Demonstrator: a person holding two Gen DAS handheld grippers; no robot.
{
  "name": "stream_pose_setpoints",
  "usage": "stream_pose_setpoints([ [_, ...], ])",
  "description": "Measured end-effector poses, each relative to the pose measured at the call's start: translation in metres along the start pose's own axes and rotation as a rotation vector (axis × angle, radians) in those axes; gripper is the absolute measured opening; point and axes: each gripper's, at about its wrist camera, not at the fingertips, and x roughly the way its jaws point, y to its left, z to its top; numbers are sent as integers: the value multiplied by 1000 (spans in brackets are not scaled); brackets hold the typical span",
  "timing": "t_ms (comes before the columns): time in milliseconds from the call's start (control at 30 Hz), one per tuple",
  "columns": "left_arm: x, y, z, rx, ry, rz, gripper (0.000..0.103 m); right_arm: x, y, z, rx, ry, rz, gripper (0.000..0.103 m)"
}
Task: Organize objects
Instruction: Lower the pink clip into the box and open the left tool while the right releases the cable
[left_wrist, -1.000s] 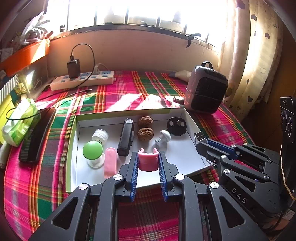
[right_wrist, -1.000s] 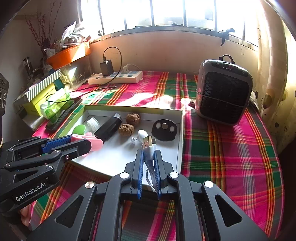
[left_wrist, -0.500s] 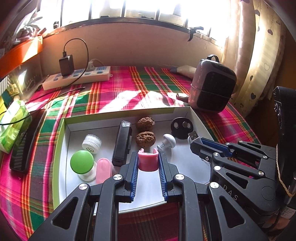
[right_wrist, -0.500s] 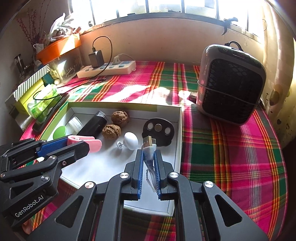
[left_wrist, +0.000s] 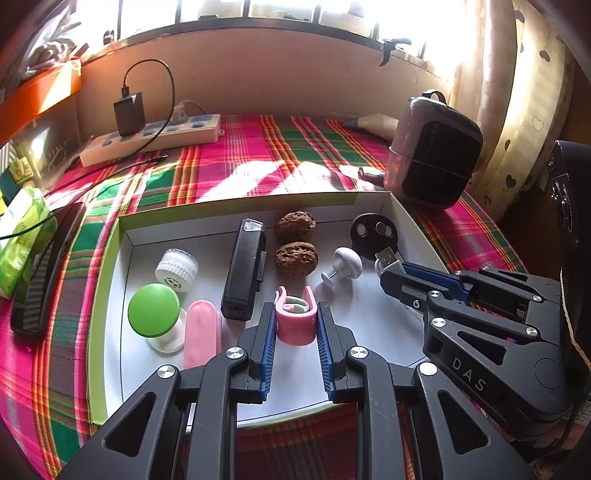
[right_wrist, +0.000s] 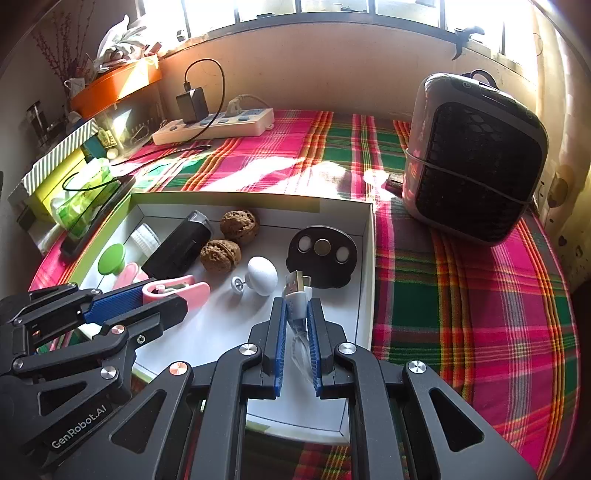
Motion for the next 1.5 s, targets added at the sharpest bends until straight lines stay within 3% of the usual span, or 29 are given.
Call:
stream_pose_setpoints([
  [1333,13,-2,-2,8,47,30,20,7,4,-1,-7,0,-18,13],
  [1500,12,-2,-3,14,52,43,21,5,4,-3,2,2,-7,17],
])
